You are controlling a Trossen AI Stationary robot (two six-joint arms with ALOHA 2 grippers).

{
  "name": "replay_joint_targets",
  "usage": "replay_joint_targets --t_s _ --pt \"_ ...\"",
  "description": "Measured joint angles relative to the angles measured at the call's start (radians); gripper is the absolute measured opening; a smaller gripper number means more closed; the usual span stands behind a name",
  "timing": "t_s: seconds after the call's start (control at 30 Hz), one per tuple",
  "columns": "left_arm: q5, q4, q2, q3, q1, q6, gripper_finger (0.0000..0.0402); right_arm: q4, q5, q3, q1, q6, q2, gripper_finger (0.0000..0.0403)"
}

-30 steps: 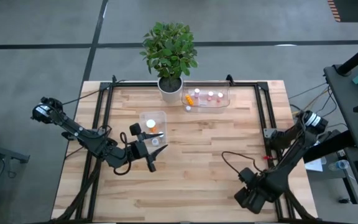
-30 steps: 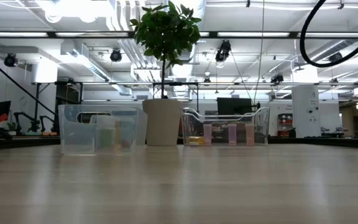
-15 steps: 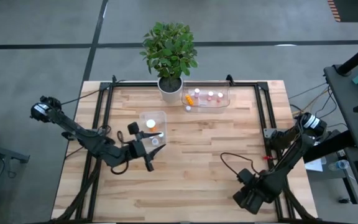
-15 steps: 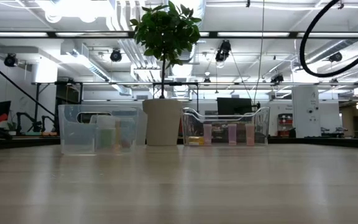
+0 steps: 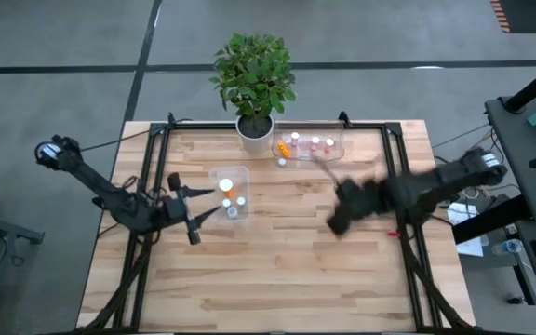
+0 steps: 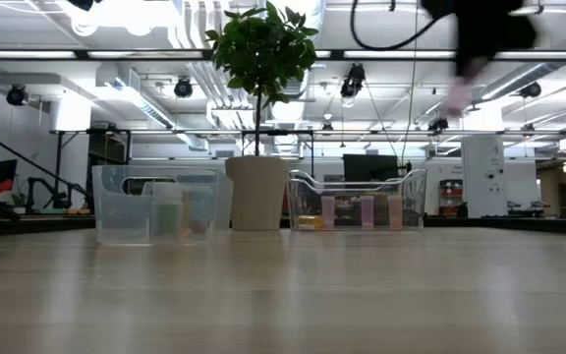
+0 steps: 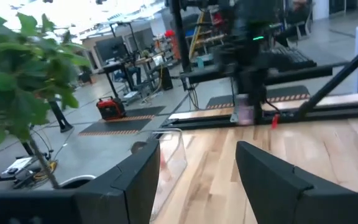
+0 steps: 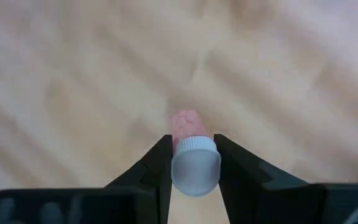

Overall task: Pick and place medicine bottles into bin by pill shape (circle, oval)
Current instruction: Put the pink pill bottle into the top transparent bin

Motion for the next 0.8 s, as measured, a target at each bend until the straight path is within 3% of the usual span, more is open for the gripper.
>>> replay_joint_targets --t_s 0.07,0.17,0.27,0.33,0.47,0.8 --pt "0.0 0.002 -0.041 -0.02 0.0 0.008 0.0196 0.058 -0.012 0.022 -0.188 -0.207 -0.012 0.0097" --pt "0.0 0.001 -0.092 -0.048 0.0 0.012 0.0196 0.179 -0.126 0.053 -0.462 -0.481 0.006 0.0097" --pt "0.0 0.001 -0.133 -0.073 0.0 0.017 0.0196 0.262 -0.252 0.085 -0.681 -0.659 0.071 0.0097" --pt "-0.001 -0.001 -0.153 -0.082 0.0 0.018 0.0196 0.284 -0.283 0.11 -0.782 -0.749 0.136 0.0097" --pt "-0.001 0.0 -0.166 -0.084 0.0 0.018 0.0196 0.284 -0.321 0.147 -0.88 -0.876 0.279 0.0097" --pt "-0.001 0.005 -0.152 -0.084 0.0 0.034 0.0196 0.291 -0.309 0.242 -0.885 -0.969 0.529 0.0098"
